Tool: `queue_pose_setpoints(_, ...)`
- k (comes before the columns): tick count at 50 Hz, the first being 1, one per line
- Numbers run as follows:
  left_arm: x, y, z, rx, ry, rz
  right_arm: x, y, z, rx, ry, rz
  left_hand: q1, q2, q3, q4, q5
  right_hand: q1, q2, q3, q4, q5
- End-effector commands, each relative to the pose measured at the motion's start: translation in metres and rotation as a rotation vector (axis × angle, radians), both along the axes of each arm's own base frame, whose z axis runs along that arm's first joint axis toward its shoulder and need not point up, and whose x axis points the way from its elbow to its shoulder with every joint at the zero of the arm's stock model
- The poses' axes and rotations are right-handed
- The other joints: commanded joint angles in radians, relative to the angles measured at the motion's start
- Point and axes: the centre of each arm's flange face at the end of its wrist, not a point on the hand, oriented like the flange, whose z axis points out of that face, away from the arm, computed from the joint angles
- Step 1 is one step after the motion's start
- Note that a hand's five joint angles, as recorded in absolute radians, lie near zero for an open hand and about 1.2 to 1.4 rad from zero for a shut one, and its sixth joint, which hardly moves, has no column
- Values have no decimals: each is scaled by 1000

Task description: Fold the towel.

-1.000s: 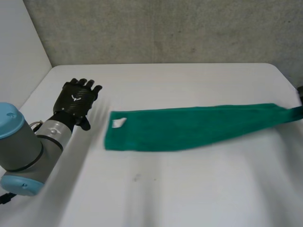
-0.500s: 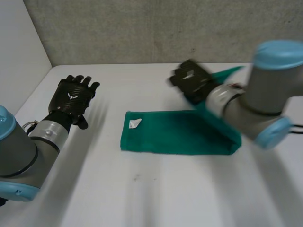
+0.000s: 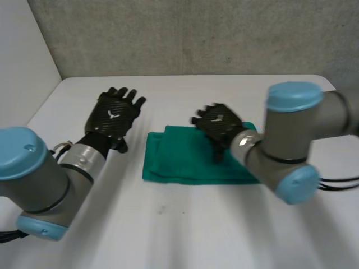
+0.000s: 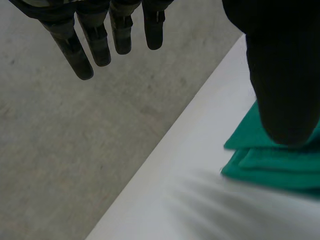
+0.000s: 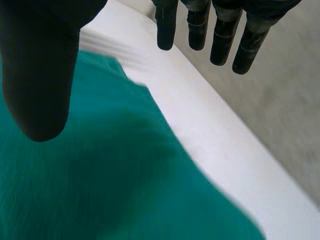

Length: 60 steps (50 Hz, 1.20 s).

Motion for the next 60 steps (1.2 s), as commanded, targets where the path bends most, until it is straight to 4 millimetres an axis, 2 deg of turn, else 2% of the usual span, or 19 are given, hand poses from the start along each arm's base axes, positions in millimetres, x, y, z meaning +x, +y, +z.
queue_pose_setpoints(1,-29,12,-4,-9,6,-65,-78,-13,-36,198,34,-219,14,9,0,8,0,-24,-45,-34,-53,-59)
queue_pose_setpoints(3,-33,15,-6,-8,5,-73,-90,-17,-43,215,39,-252,14,9,0,8,0,0,-20,-10,-28,-35)
queue_pose_setpoints(7,-35,16,-10,2,1,-71,-110,-25,-54,212,45,-310,14,9,0,8,0,607,587,597,578,572)
queue_pose_setpoints(9,-35,16,-11,5,-1,-68,-116,-31,-57,178,50,-331,14,9,0,8,0,1109,1088,1099,1080,1074)
queue_pose_setpoints(12,-35,17,-10,5,-1,-68,-119,-38,-54,132,56,-339,14,9,0,8,0,1198,1177,1187,1169,1163)
queue_pose_setpoints(21,-31,18,-9,8,-2,-57,-113,-49,-39,73,35,-333,14,9,0,8,0,1198,1177,1187,1169,1163)
queue_pose_setpoints(30,-23,21,-8,13,-4,-22,-102,-43,-35,51,30,-297,8,4,-6,2,-6,1198,1177,1187,1169,1163)
queue_pose_setpoints(35,-18,16,-3,1,5,16,-75,-40,-4,-58,-18,-218,2,-2,-12,-4,-11,1198,1177,1187,1169,1163)
queue_pose_setpoints(37,-14,13,7,-21,22,40,-35,-22,21,-125,-73,-93,2,-2,-12,-4,-11,1198,1177,1187,1169,1163)
queue_pose_setpoints(39,-12,12,13,-31,37,54,-11,-4,32,-151,-98,1,2,-2,-12,-4,-11,1198,1177,1187,1169,1163)
queue_pose_setpoints(40,-11,11,17,-35,55,61,12,17,39,-160,-120,107,2,-2,-12,-4,-11,1198,1177,1187,1169,1163)
queue_pose_setpoints(43,-11,11,21,-26,92,61,37,45,28,-123,-121,256,5,1,-9,-1,-9,1198,1177,1187,1169,1163)
queue_pose_setpoints(45,-11,10,25,-4,152,62,57,68,-6,-24,-88,365,8,4,-6,2,-6,1198,1177,1187,1169,1163)
queue_pose_setpoints(48,-11,8,28,12,191,60,63,71,-26,28,-47,358,11,6,-3,5,-3,1184,1164,1174,1156,1149)
queue_pose_setpoints(52,-16,5,31,35,243,47,62,62,-24,37,-36,277,19,15,6,14,6,236,215,226,207,201)
queue_pose_setpoints(55,-19,4,32,35,256,39,59,55,-16,54,-82,209,22,18,9,17,9,116,95,105,87,81)
queue_pose_setpoints(57,-33,4,28,51,268,6,50,42,6,64,-174,114,34,30,21,29,21,-24,-45,-34,-53,-59)
queue_pose_setpoints(59,-38,5,27,53,275,-7,26,16,24,74,-245,-16,34,30,21,29,21,-24,-45,-34,-53,-59)
queue_pose_setpoints(60,-44,5,26,60,282,-20,25,16,24,74,-245,-17,34,30,21,29,21,-24,-45,-34,-53,-59)
